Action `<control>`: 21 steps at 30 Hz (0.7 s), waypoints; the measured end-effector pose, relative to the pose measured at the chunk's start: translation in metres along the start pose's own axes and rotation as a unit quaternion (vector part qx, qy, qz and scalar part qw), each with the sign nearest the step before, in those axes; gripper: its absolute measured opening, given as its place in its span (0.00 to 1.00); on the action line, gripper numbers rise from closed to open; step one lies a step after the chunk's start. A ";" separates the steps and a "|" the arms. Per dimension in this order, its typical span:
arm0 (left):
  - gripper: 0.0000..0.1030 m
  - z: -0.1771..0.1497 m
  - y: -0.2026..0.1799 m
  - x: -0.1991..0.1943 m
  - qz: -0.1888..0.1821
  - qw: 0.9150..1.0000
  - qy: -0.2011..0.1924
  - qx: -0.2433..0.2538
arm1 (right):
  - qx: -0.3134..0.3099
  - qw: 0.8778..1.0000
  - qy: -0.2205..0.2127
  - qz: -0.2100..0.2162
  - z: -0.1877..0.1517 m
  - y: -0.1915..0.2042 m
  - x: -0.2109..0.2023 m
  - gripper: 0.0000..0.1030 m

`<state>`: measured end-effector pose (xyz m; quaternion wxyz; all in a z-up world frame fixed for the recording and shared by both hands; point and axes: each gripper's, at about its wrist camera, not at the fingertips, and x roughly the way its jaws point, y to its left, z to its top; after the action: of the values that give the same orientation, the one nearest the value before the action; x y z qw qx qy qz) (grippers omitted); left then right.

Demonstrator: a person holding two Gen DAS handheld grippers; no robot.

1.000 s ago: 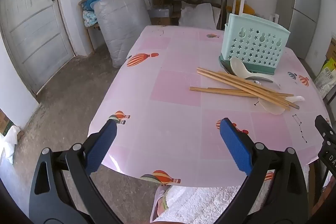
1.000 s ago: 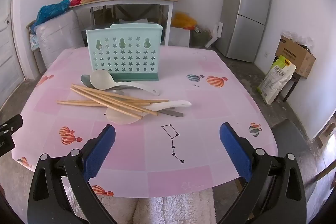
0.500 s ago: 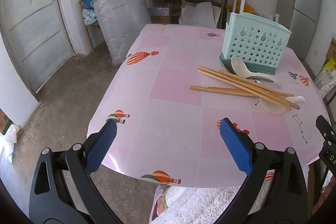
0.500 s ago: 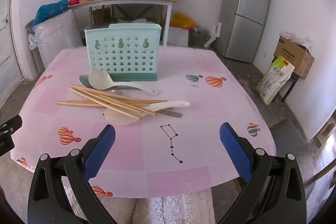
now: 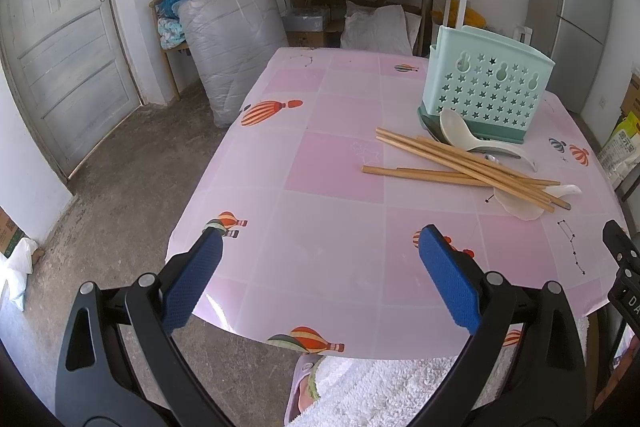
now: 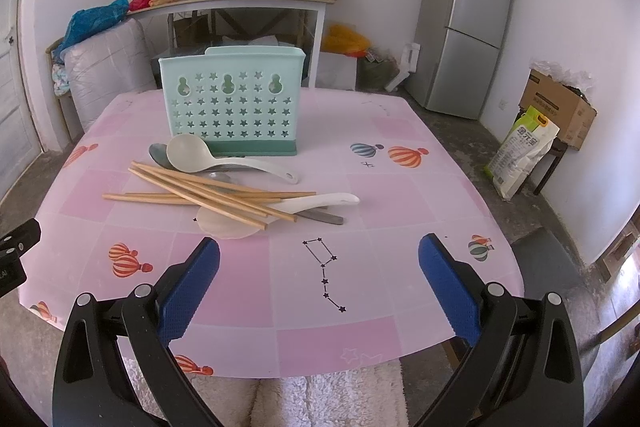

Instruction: Organize utensils

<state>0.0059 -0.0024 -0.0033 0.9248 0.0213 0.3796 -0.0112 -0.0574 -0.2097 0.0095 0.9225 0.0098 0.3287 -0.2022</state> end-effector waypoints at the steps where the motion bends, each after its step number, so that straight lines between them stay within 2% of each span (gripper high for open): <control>1: 0.92 0.000 0.000 0.000 0.000 1.000 0.000 0.000 | 0.000 1.000 0.000 0.000 0.000 0.000 0.000 0.94; 21: 0.92 0.004 0.003 -0.005 -0.001 1.000 -0.003 -0.003 | -0.005 1.000 -0.004 -0.003 0.005 0.003 -0.001 0.94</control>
<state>0.0050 0.0006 0.0035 0.9261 0.0184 0.3766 -0.0112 -0.0540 -0.2075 0.0138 0.9231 0.0030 0.3261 -0.2036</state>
